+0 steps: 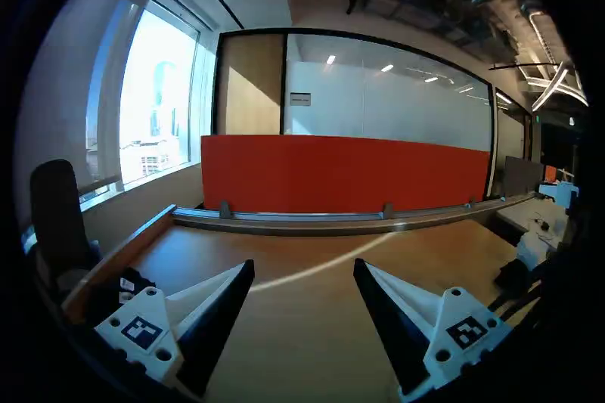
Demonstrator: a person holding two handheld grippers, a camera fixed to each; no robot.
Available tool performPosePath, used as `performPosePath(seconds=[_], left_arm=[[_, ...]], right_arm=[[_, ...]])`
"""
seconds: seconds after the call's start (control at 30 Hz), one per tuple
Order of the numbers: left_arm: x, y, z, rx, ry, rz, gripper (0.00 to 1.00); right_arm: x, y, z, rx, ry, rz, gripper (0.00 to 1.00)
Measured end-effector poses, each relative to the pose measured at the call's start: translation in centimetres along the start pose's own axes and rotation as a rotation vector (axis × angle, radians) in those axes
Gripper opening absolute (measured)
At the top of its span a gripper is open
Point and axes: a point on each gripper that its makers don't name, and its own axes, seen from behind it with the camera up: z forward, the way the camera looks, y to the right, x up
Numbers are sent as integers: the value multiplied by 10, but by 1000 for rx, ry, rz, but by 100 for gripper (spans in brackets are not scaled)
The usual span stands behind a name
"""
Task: Fold towel
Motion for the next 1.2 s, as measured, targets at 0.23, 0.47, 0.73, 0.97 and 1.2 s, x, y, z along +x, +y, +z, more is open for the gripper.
performPosePath(seconds=[0.23, 0.47, 0.73, 0.97, 1.2], left_arm=[[9, -7, -1, 20, 44, -17, 97], [14, -7, -1, 29, 80, -46, 97], [0, -12, -1, 44, 105, -9, 97], [-21, -19, -4, 49, 122, 39, 97], [-40, -26, -1, 39, 144, 55, 97]], right_arm=[[-1, 0, 4, -31, -19, -15, 93], [2, -12, 2, -13, -33, -10, 93], [3, -24, -3, -1, -33, -18, 93], [-4, -36, -3, 11, -40, -13, 93], [-9, -45, -3, 6, -40, -11, 93]])
